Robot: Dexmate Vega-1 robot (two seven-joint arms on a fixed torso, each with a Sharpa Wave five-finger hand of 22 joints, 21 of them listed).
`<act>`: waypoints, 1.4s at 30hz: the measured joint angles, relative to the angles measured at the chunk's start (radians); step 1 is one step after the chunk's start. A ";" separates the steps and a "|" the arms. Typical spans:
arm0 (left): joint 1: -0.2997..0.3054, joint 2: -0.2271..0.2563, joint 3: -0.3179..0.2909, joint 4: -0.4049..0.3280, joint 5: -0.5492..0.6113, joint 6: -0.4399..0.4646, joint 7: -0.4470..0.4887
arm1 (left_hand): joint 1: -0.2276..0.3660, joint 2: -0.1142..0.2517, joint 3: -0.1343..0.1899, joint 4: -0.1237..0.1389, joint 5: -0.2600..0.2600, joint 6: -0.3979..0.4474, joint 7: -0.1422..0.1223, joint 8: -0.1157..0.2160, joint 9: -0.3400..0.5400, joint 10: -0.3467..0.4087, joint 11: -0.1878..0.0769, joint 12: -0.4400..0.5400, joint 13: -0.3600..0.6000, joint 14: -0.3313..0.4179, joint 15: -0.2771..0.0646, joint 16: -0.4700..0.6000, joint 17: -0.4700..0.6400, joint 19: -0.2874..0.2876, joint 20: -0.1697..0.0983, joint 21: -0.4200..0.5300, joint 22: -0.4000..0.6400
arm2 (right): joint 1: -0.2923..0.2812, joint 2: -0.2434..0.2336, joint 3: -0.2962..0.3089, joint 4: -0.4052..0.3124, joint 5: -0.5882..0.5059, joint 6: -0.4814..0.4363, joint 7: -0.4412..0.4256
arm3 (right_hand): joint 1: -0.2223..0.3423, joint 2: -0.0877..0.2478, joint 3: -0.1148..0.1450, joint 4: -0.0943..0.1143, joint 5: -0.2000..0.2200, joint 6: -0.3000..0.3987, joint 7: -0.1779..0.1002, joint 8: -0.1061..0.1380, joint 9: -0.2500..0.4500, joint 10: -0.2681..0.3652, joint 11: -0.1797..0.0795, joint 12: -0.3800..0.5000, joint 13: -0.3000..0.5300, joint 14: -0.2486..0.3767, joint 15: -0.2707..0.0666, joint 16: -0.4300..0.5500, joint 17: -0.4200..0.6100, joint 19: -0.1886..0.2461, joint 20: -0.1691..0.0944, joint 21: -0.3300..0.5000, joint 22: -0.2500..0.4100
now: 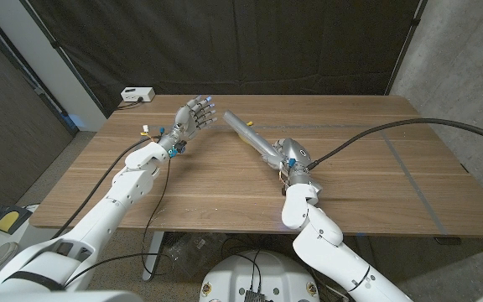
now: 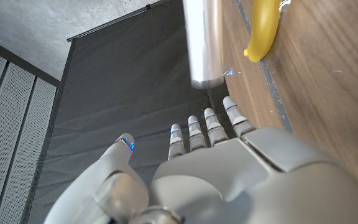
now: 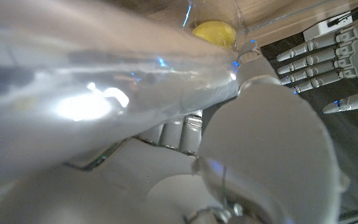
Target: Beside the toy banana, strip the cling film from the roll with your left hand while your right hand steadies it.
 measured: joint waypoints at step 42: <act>-0.023 0.003 0.014 0.030 0.024 -0.037 -0.007 | 0.056 -0.065 -0.018 -0.054 0.000 -0.039 -0.003 -0.008 0.000 -0.017 -0.005 0.000 0.000 -0.005 -0.005 0.000 -0.007 -0.004 0.004 -0.015 0.000 | -0.119 0.199 0.313 0.126 0.473 0.528 0.086 | 0.009 -0.009 0.000 0.000 0.005 0.002 0.009 0.000 0.009 0.015 0.006 -0.011 0.022 0.020 0.001 0.003 0.023 0.027 -0.005 0.067 -0.014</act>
